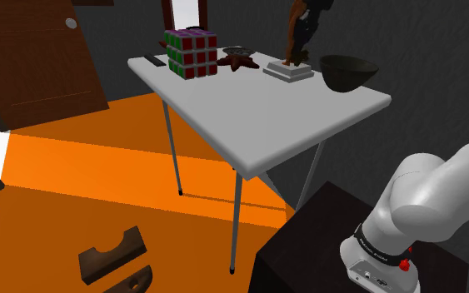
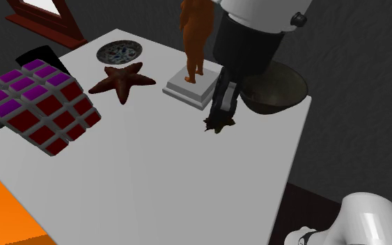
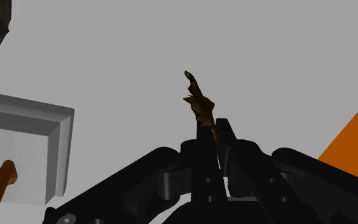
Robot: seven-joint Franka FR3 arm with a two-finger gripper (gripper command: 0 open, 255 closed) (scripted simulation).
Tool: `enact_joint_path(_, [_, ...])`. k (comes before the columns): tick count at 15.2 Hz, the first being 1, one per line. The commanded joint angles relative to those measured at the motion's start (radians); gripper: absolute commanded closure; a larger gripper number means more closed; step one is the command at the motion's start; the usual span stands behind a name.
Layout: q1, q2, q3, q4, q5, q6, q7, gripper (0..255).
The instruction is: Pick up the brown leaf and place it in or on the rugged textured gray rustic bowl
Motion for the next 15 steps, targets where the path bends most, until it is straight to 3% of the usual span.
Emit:
enact_joint_path(1, [0.002,0.014,-0.002,0.04,0.002,-0.026,0.002,255])
enact_joint_path(10, [0.01,0.081,-0.011,0.22,0.015,-0.14,0.011,255])
enact_joint_path(15, [-0.021,0.069,-0.104,0.236,-0.007,-0.183,-0.111,255])
